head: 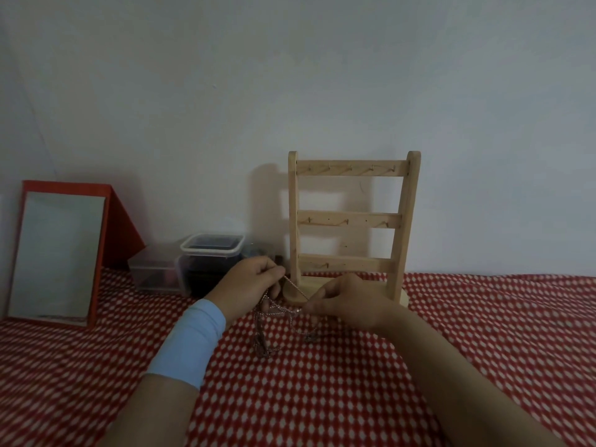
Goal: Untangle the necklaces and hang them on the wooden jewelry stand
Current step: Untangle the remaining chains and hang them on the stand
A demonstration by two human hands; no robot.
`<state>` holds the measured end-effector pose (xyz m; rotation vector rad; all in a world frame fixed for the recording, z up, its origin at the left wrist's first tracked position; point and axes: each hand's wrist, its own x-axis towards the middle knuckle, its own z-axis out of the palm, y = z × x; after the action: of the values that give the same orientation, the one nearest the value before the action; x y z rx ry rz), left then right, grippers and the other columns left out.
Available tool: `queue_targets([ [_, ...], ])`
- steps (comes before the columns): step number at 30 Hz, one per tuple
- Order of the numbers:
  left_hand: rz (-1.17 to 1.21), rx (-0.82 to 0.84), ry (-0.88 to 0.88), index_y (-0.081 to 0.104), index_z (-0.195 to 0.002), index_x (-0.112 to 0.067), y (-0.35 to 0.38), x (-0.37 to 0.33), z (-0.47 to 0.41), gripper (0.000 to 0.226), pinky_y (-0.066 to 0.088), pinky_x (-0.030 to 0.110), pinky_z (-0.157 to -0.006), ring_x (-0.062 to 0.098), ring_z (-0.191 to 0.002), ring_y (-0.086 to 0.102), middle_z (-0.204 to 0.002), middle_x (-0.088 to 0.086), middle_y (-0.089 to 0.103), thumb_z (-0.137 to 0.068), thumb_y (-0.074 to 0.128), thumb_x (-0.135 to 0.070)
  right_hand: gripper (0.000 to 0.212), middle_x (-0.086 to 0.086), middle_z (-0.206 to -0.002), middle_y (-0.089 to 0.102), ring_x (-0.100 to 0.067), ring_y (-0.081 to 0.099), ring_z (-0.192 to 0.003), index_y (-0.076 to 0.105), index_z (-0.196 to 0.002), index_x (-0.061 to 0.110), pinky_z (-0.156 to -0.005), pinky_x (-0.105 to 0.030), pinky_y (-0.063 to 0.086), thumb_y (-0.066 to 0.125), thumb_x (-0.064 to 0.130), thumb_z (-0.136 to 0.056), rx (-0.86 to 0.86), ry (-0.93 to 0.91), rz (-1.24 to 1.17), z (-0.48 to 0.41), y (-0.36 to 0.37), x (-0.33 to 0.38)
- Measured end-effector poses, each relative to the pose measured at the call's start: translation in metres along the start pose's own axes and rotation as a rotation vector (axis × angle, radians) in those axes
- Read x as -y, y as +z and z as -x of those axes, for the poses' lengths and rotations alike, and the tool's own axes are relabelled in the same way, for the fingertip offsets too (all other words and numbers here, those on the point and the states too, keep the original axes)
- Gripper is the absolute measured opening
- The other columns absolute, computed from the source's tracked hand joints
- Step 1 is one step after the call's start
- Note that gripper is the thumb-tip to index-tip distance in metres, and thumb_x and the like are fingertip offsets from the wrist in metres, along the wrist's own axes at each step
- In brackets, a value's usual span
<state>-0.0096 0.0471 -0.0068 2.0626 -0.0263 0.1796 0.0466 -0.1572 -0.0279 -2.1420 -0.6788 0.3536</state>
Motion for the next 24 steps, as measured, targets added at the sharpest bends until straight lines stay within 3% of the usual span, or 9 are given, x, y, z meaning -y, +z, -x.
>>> queue_targets([
  [2, 0.041, -0.034, -0.029, 0.059, -0.078, -0.012, 0.000, 0.004, -0.003, 0.027, 0.048, 0.028, -0.060, 0.013, -0.050, 0.050, -0.062, 0.000, 0.060, -0.101, 0.051, -0.024, 0.023, 0.008, -0.089, 0.079, 0.005, 0.070, -0.079, 0.080, -0.087, 0.013, -0.076, -0.014, 0.048, 0.071, 0.033, -0.093, -0.018, -0.024, -0.076, 0.001, -0.002, -0.001],
  [7, 0.098, -0.078, -0.146, 0.061, -0.089, -0.012, 0.002, 0.012, -0.007, 0.025, 0.040, 0.022, -0.046, 0.010, -0.054, 0.046, -0.068, 0.000, 0.054, -0.102, 0.048, -0.028, 0.019, 0.002, -0.089, 0.079, -0.006, 0.073, -0.093, 0.078, -0.086, 0.016, -0.098, -0.028, 0.051, 0.066, 0.027, -0.097, 0.007, -0.064, -0.091, -0.003, 0.003, -0.004],
  [9, 0.061, -0.068, -0.171, 0.061, -0.094, -0.012, 0.001, 0.016, -0.009, 0.025, 0.042, 0.020, -0.047, 0.011, -0.060, 0.049, -0.075, 0.001, 0.056, -0.103, 0.046, -0.029, 0.022, 0.005, -0.091, 0.078, -0.005, 0.072, -0.092, 0.078, -0.088, 0.016, -0.097, -0.030, 0.053, 0.066, 0.032, -0.097, 0.001, -0.049, -0.047, -0.005, 0.004, -0.006],
  [11, 0.015, -0.105, -0.172, 0.060, -0.096, -0.010, -0.004, 0.021, -0.012, 0.025, 0.044, 0.022, -0.046, 0.013, -0.064, 0.052, -0.080, 0.003, 0.058, -0.103, 0.044, -0.028, 0.025, 0.010, -0.092, 0.077, -0.002, 0.069, -0.090, 0.078, -0.093, 0.021, -0.087, -0.023, 0.052, 0.064, 0.041, -0.097, -0.016, -0.013, 0.058, -0.006, 0.003, -0.007],
  [14, -0.115, -0.188, -0.189, 0.057, -0.092, -0.012, -0.015, 0.036, -0.016, 0.022, 0.048, 0.028, -0.052, 0.017, -0.064, 0.058, -0.083, 0.005, 0.065, -0.103, 0.044, -0.026, 0.020, 0.019, -0.102, 0.071, 0.006, 0.060, -0.093, 0.074, -0.107, 0.032, -0.073, -0.012, 0.039, 0.063, 0.045, -0.097, 0.009, 0.020, 0.278, -0.005, 0.001, -0.009],
  [18, -0.298, -0.250, -0.261, 0.055, -0.094, -0.012, -0.026, 0.054, -0.016, 0.021, 0.051, 0.032, -0.065, 0.020, -0.074, 0.065, -0.088, 0.008, 0.068, -0.103, 0.043, -0.027, 0.024, 0.020, -0.112, 0.069, 0.004, 0.060, -0.100, 0.073, -0.114, 0.035, -0.087, -0.016, 0.048, 0.073, 0.038, -0.090, 0.087, 0.032, 0.480, -0.006, 0.003, -0.013],
  [21, -0.572, -0.255, -0.280, 0.057, -0.092, -0.011, -0.031, 0.058, -0.018, 0.022, 0.046, 0.032, -0.076, 0.020, -0.084, 0.061, -0.090, 0.006, 0.065, -0.101, 0.047, -0.028, 0.017, 0.019, -0.104, 0.073, 0.003, 0.062, -0.095, 0.078, -0.105, 0.034, -0.087, -0.018, 0.050, 0.076, 0.038, -0.088, 0.083, 0.032, 0.556, -0.008, 0.005, -0.013],
  [24, -0.794, -0.175, -0.282, 0.064, -0.095, -0.010, -0.022, 0.048, -0.015, 0.012, 0.052, 0.033, -0.080, 0.022, -0.090, 0.063, -0.099, 0.007, 0.067, -0.093, 0.058, -0.020, 0.013, 0.021, -0.092, 0.072, 0.005, 0.061, -0.086, 0.081, -0.097, 0.032, -0.073, -0.010, 0.043, 0.076, 0.040, -0.088, 0.078, 0.029, 0.578, -0.008, 0.003, -0.014],
])
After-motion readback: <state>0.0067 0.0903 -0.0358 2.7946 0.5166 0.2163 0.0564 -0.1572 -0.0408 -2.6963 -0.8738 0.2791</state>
